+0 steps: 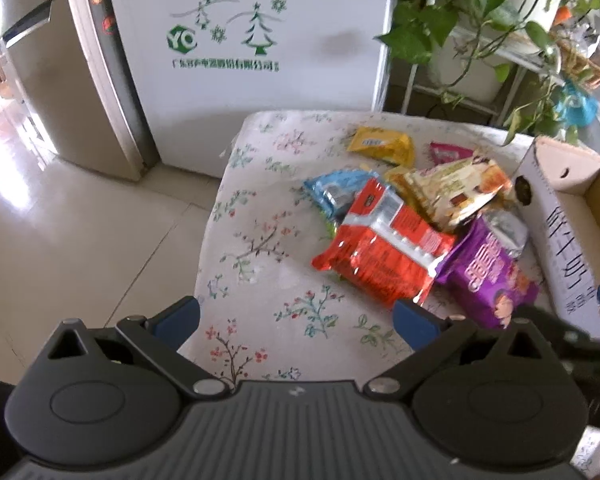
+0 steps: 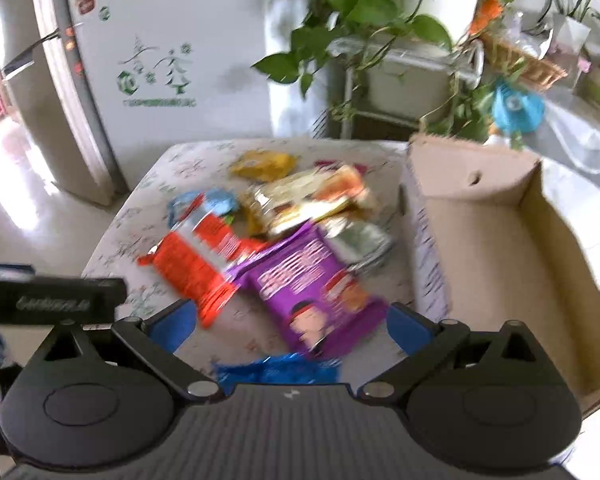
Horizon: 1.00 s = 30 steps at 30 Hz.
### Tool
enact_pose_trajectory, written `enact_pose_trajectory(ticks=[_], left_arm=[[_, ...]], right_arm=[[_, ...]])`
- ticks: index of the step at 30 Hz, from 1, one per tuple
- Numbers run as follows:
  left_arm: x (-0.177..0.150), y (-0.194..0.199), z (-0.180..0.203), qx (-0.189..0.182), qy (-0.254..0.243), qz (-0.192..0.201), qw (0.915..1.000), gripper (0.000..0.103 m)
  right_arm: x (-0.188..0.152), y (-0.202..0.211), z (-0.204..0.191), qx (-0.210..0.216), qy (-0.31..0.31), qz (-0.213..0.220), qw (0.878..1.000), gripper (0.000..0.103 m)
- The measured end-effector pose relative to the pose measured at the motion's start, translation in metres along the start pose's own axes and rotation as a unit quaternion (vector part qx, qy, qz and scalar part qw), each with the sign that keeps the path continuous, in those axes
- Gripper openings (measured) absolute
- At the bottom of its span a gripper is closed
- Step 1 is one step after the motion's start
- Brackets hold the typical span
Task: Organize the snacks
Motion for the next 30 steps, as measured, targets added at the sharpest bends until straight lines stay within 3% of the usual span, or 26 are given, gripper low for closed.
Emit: enact_pose_trajectory(ticks=[6, 13, 23, 30], left_arm=[[0.010, 0.007, 0.013, -0.009, -0.034, -0.003, 0.9994, 0.102], [0.013, 0.002, 0.027, 0.002, -0.064, -0.009, 0.9979, 0.102], [0.018, 0.002, 0.024, 0.015, -0.044, 0.004, 0.9989, 0.101], [0.016, 0.001, 0.021, 0.025, -0.035, 0.010, 0.9990, 0.101]], right_arm=[[0.008, 0.000, 0.011, 0.004, -0.032, -0.011, 0.999, 0.103], [0.005, -0.007, 0.022, -0.034, -0.050, -0.037, 0.997, 0.103], [0.012, -0.009, 0.028, -0.065, -0.068, -0.021, 0.995, 0.103], [0.007, -0.014, 0.029, -0.080, -0.074, -0.036, 0.993, 0.103]])
Point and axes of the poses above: each gripper's, at about its wrist camera, not at the fingertips, and y roughly against the way its jaws point, z to its right, x to its top, the point moved 9 cm from there along -y, roughly the way its jaws point, and after that the axes turned 3 degrees about x, right-handed, at the moved point
